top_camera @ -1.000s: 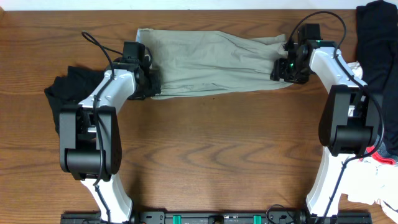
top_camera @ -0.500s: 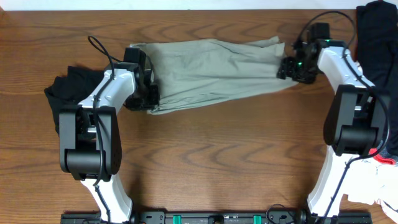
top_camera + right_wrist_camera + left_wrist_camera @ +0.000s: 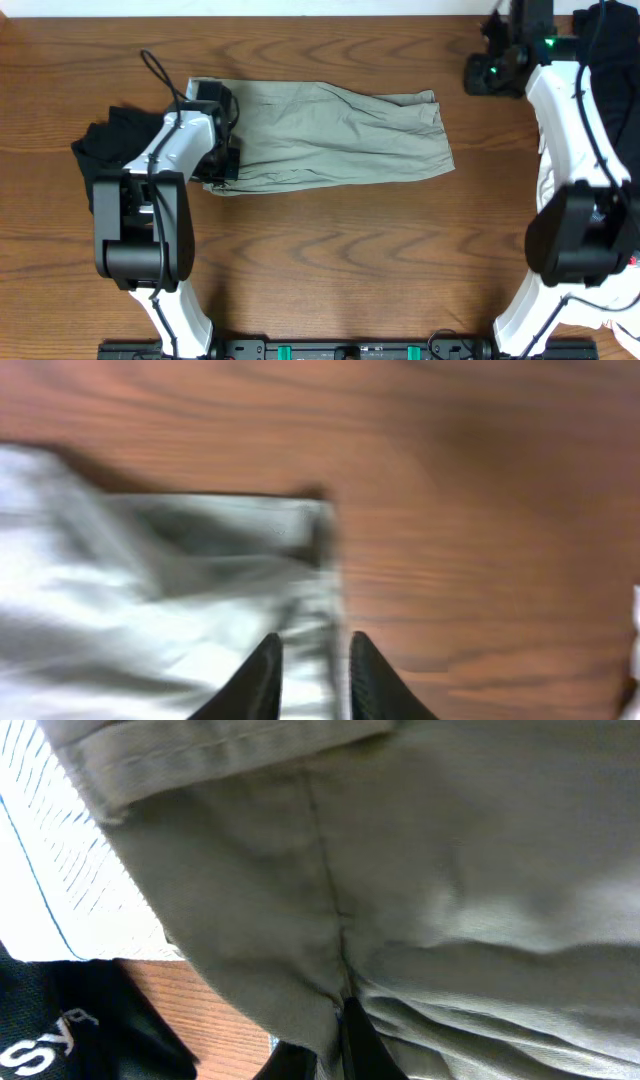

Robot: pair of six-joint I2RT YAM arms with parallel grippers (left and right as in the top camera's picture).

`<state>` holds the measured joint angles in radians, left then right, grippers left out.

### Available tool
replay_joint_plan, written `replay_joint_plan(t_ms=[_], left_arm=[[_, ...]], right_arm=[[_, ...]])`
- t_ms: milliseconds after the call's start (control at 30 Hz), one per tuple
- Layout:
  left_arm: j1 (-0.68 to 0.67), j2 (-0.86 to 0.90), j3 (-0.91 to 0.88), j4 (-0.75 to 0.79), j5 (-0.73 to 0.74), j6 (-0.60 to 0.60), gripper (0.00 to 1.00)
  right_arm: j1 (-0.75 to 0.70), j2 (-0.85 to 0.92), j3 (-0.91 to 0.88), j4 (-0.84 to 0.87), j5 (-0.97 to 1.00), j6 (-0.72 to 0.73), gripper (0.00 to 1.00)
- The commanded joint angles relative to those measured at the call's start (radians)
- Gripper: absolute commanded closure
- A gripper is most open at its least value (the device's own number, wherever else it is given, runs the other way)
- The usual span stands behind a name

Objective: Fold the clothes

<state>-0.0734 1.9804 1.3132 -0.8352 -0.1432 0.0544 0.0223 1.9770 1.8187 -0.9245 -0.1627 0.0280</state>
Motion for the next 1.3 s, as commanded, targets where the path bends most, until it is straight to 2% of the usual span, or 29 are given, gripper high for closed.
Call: replay_joint_plan(t_ms=[0,167,333,500,633,733,867,900,1067,1267], left_arm=[[-0.039,-0.006,0.0,0.006,-0.026,0.043,0.94],[-0.062,-0.006,0.0,0.007,-0.026,0.047,0.94],[-0.062,-0.006,0.0,0.006,-0.026,0.046,0.94],[-0.062,-0.006,0.0,0.006,-0.026,0.046,0.94],[-0.062,-0.006,0.0,0.006,-0.026,0.046,0.94],[-0.062,-0.006,0.0,0.007,-0.026,0.046,0.94],[-0.062,-0.006,0.0,0.006,-0.026,0.046,0.94],[-0.062,-0.006,0.0,0.007,-0.026,0.046,0.94],[-0.062,-0.006,0.0,0.012,-0.026,0.046,0.94],[-0.062,-0.006,0.0,0.021,-0.026,0.046,0.94]], right_arm=[[0.073,0.019,-0.006,-0.048,-0.046,-0.1,0.81],[0.163,0.051,-0.007,-0.103,-0.047,-0.203,0.81],[0.198,0.103,-0.007,-0.109,-0.043,-0.225,0.8],[0.196,0.189,-0.007,-0.05,-0.016,-0.235,0.8],[0.187,0.25,-0.007,0.066,0.076,-0.214,0.78],[0.175,0.275,-0.007,0.197,0.166,-0.142,0.69],[0.153,0.296,-0.007,0.327,0.175,-0.114,0.63],[0.145,0.301,-0.007,0.347,0.175,-0.092,0.58],[0.118,0.307,-0.007,0.344,0.174,-0.051,0.51],[0.109,0.264,0.039,0.248,0.168,-0.054,0.41]])
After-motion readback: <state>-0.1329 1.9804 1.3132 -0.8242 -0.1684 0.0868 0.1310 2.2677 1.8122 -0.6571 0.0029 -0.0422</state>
